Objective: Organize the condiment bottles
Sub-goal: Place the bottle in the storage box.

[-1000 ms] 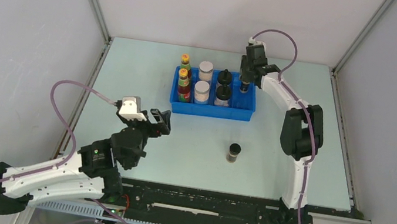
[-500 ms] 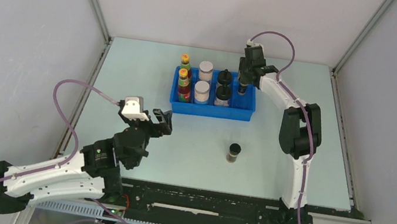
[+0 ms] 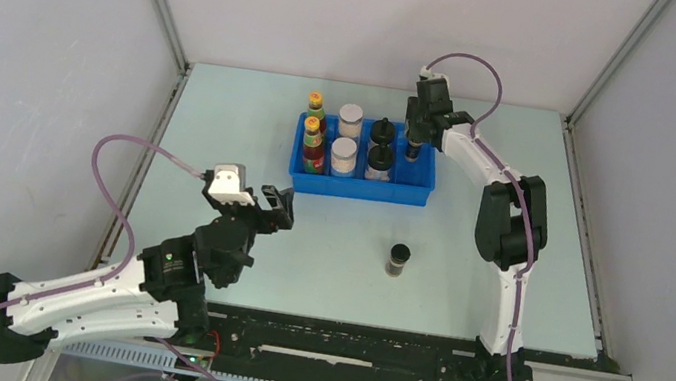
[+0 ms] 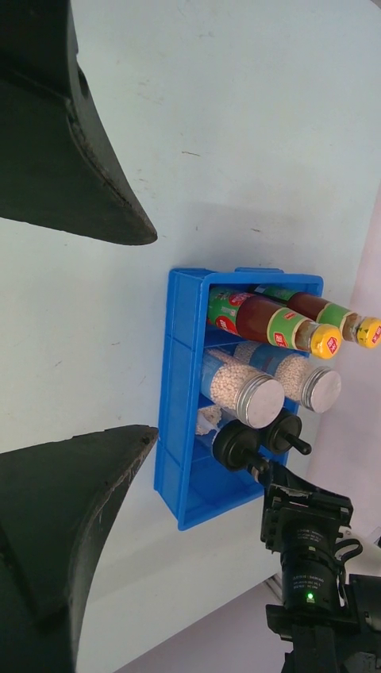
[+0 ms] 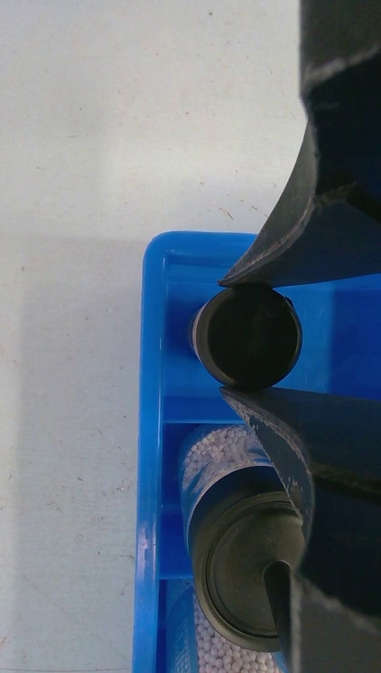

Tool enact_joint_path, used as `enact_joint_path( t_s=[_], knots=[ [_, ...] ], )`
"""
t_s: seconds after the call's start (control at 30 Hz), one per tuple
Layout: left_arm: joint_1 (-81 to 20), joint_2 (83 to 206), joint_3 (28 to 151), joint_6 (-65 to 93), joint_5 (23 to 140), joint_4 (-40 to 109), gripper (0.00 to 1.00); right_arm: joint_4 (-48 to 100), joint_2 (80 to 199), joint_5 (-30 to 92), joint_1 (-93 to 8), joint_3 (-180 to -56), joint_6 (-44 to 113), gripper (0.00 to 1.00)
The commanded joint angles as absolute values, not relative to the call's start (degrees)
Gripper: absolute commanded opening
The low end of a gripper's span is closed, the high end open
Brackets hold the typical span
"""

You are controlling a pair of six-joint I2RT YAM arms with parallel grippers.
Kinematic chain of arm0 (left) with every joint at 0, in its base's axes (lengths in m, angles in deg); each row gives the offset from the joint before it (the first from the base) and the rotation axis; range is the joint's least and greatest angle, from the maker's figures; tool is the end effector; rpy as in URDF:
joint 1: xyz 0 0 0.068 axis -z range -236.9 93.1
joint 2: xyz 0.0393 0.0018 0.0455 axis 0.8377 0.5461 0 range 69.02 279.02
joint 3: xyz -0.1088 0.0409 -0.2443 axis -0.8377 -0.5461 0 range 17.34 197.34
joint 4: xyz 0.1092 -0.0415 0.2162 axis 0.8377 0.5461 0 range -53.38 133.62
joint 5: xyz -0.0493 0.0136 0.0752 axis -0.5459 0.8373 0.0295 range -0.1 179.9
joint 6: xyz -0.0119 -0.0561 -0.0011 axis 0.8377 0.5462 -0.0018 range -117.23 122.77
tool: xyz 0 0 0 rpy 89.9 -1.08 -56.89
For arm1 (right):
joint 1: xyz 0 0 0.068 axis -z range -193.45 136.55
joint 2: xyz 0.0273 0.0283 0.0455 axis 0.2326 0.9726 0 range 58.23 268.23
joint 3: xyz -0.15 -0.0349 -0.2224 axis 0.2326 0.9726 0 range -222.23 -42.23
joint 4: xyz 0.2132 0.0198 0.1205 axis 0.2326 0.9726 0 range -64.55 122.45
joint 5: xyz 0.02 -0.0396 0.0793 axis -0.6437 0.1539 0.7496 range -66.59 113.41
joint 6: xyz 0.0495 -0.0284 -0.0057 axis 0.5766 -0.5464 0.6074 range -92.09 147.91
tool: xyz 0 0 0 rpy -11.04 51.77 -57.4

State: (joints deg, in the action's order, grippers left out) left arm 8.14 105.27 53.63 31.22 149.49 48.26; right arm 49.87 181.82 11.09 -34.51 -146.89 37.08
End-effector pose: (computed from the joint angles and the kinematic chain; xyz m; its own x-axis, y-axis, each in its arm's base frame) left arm 0.0865 -0.1028 0.3094 -0.1233 -0.3065 -0.9439 0.0497 0.9480 -0.3143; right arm 0.4534 0.1654 0.2361 -0.6654 -0.0893 -0.7411 -0.1016 0.9944 -0.0286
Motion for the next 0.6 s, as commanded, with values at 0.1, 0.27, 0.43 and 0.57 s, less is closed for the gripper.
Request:
enact_joint_path(
  t_s=[0.1,0.27,0.43,0.57],
  knots=[
    [8.49,105.31,53.02,30.55,150.1,46.77,0.88,49.11,182.71,11.42,-34.72,-148.93,35.26,0.67],
    [8.49,105.29,53.04,30.46,150.18,46.82,0.88,49.04,182.3,11.87,-34.67,-149.69,34.81,0.74],
    [8.49,105.07,53.03,30.22,150.19,46.82,0.88,48.56,180.62,11.83,-34.74,-149.8,34.74,0.75],
    [8.49,104.93,53.14,30.15,150.12,46.82,0.88,48.62,176.96,10.41,-35.04,-148.74,34.91,0.75]
  ],
)
